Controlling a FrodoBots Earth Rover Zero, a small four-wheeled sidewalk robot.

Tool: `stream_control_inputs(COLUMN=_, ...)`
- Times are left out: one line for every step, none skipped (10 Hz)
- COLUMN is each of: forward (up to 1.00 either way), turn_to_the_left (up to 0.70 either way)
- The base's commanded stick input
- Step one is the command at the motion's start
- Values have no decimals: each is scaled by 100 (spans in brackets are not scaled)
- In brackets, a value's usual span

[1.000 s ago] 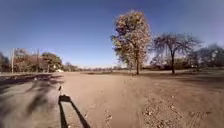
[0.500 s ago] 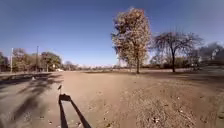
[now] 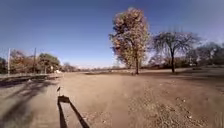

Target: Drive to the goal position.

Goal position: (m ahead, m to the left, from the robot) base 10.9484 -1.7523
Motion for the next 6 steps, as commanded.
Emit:
stream_control_inputs(forward=50, turn_to_the_left=0)
stream_control_inputs(forward=50, turn_to_the_left=0)
stream_control_inputs(forward=50, turn_to_the_left=0)
stream_control_inputs(forward=50, turn_to_the_left=0)
stream_control_inputs(forward=50, turn_to_the_left=0)
stream_control_inputs(forward=50, turn_to_the_left=0)
